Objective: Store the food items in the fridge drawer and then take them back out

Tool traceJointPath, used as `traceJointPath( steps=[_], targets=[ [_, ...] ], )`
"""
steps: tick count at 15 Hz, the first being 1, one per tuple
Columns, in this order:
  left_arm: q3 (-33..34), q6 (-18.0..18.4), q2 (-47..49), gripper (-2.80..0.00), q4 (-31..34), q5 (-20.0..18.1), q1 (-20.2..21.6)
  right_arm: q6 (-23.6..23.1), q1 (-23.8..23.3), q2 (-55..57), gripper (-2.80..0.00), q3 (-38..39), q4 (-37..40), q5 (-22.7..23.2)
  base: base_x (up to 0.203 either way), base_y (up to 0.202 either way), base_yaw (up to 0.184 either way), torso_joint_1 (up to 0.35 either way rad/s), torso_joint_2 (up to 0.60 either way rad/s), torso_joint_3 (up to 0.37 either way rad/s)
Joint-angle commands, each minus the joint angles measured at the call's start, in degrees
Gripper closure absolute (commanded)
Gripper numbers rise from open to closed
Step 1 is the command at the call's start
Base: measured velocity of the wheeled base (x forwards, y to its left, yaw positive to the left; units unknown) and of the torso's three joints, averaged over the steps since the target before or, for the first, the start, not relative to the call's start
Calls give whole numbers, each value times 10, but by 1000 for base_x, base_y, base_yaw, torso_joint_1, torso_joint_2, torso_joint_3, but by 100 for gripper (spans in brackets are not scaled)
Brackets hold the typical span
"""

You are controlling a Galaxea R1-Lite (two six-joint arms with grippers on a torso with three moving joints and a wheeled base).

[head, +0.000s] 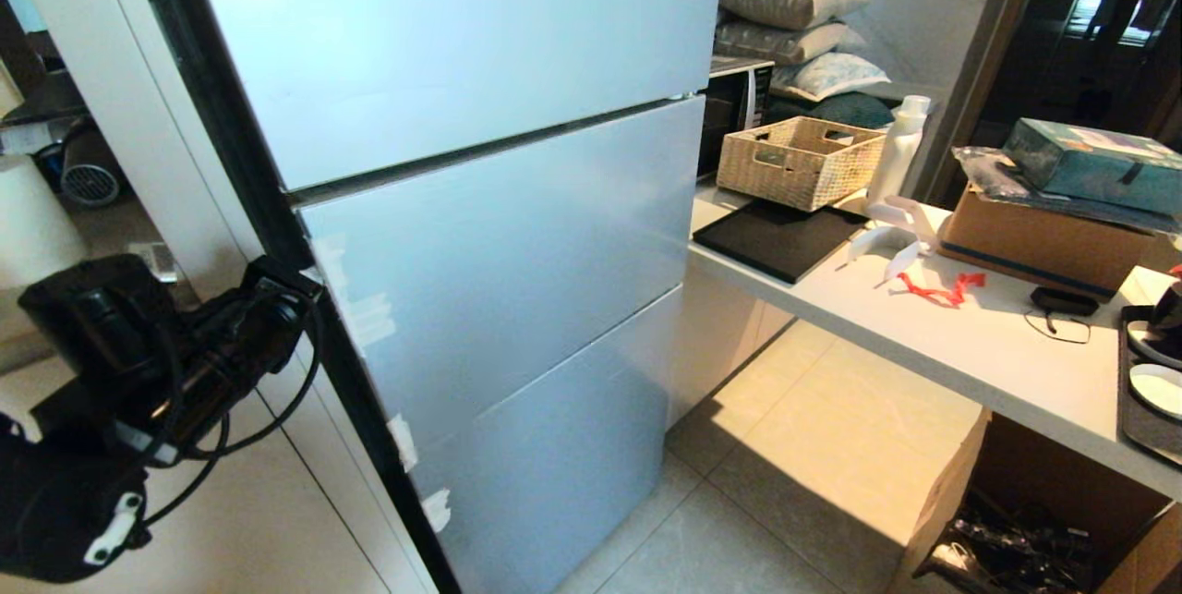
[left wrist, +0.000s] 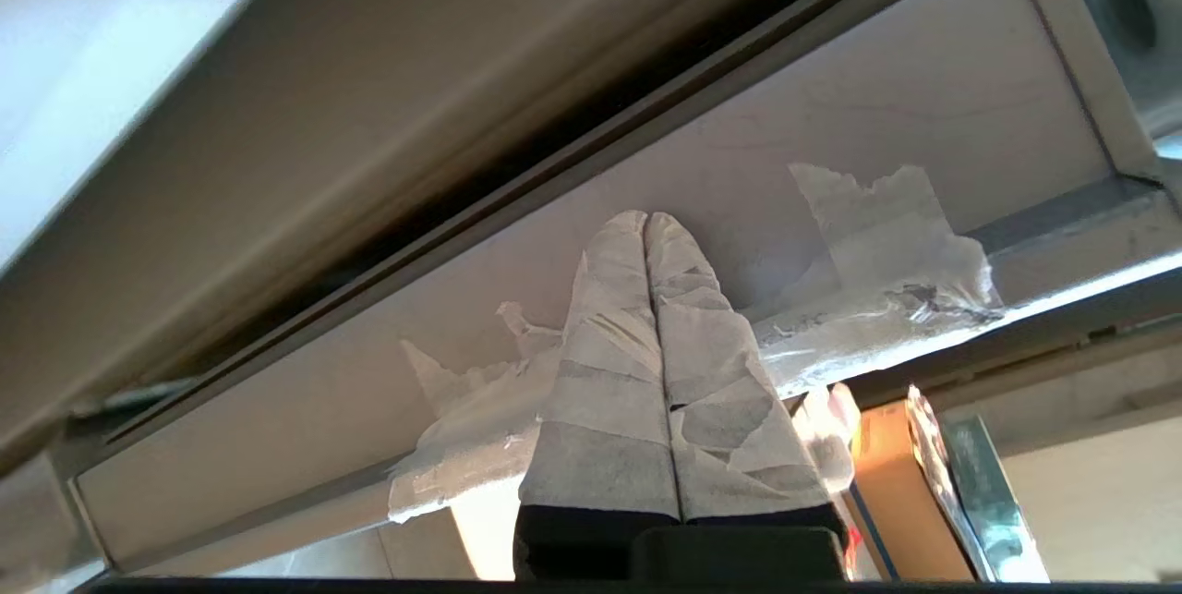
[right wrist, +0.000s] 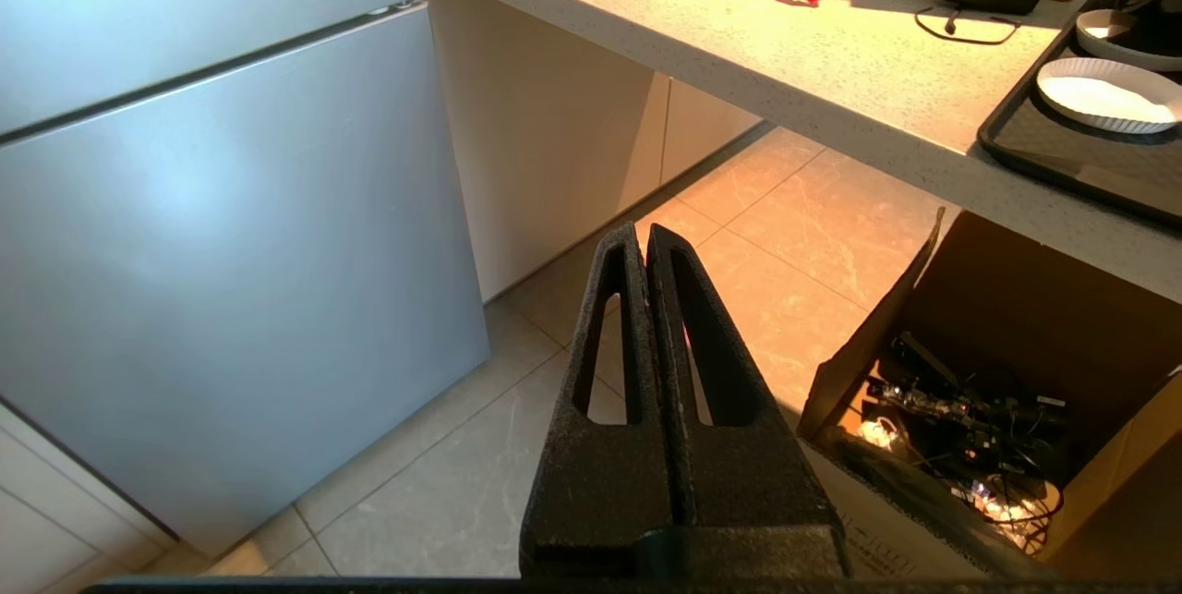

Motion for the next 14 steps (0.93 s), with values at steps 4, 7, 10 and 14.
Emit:
traceJointPath(
  steps=[4, 7, 10, 14],
  targets=[
    [22, -3, -24, 0, -7, -1, -5, 0, 0, 1, 0, 0, 0, 0, 0, 0, 0, 0, 0, 0],
    [60, -3, -63, 0, -6, -3, -22, 0, 0, 1, 0, 0, 0, 0, 0, 0, 0, 0, 0, 0],
    [93, -3, -108, 0, -6, -3, -62, 0, 0, 1, 0, 0, 0, 0, 0, 0, 0, 0, 0, 0],
    [152, -2, -206, 0, -4, -25, -126, 1, 0, 1, 0, 0, 0, 0, 0, 0, 0, 0, 0, 0]
  ],
)
